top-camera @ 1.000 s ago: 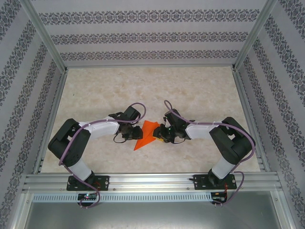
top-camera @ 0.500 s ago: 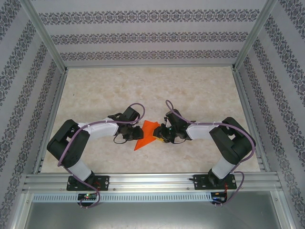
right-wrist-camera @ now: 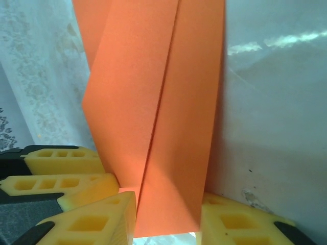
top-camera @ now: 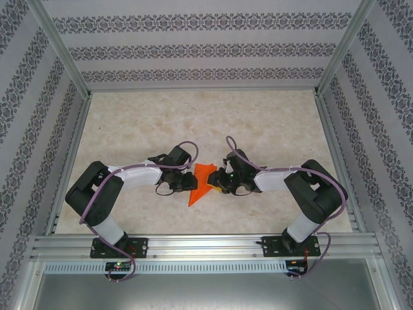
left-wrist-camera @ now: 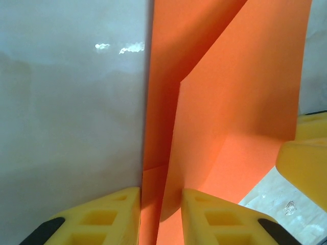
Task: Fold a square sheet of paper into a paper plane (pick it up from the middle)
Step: Turn over the paper at the center of the table.
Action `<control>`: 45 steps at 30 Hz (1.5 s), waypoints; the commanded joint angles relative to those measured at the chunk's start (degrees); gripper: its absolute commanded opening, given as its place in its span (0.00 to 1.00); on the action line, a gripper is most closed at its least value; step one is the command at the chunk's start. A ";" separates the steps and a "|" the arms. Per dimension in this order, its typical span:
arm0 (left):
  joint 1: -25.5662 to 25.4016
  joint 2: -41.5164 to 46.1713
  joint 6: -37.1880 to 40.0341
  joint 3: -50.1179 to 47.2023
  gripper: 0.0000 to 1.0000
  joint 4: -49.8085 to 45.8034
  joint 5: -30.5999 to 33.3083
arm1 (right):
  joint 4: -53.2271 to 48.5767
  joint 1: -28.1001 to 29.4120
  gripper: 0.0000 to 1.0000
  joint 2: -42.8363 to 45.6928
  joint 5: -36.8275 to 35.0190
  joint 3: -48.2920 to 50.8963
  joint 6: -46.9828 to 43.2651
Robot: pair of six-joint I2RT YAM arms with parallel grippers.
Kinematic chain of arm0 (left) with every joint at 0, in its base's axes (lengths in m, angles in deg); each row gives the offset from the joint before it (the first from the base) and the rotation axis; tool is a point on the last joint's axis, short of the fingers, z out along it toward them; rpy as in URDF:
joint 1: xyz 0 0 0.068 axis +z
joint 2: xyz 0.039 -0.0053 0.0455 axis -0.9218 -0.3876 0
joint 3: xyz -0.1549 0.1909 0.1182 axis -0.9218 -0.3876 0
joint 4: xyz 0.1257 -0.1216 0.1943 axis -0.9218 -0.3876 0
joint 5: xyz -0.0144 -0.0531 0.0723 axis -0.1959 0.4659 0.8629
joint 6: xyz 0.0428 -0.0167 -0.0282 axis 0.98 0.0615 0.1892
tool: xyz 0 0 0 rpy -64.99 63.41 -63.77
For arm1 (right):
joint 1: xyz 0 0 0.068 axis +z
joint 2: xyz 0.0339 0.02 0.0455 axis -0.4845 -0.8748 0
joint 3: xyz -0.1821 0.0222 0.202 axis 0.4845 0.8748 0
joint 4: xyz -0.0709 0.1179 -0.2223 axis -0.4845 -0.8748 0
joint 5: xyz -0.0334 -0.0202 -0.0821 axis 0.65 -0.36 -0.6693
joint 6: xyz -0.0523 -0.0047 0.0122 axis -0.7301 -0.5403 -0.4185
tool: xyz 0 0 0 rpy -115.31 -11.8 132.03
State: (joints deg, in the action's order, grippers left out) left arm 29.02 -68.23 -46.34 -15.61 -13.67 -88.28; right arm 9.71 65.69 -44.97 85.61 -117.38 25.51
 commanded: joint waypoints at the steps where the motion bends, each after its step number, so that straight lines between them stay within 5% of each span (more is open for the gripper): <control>1: -2.27 -1.15 -1.28 -0.41 0.28 1.74 -5.52 | 8.76 0.54 0.35 -2.40 2.15 0.24 -0.23; 25: -2.52 3.11 -2.41 -2.06 0.26 2.88 -3.28 | 10.15 1.34 0.24 -6.93 4.91 -3.17 -7.50; 32: -2.53 7.94 -3.00 -3.57 0.26 2.67 -0.07 | -4.65 1.54 0.09 -2.21 0.61 -7.48 -14.10; 37: -2.52 18.24 -3.25 -4.64 0.24 -1.67 8.38 | -31.90 1.67 0.09 5.80 -12.71 -15.86 -24.43; 45: -1.69 33.76 -6.88 -7.66 0.28 -10.67 27.58 | -71.47 5.86 0.09 7.82 -50.77 -34.59 -30.25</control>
State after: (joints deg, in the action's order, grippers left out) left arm 27.06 -37.39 -50.49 -21.71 -18.70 -70.23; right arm -41.35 69.25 -35.76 54.05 -147.74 -1.22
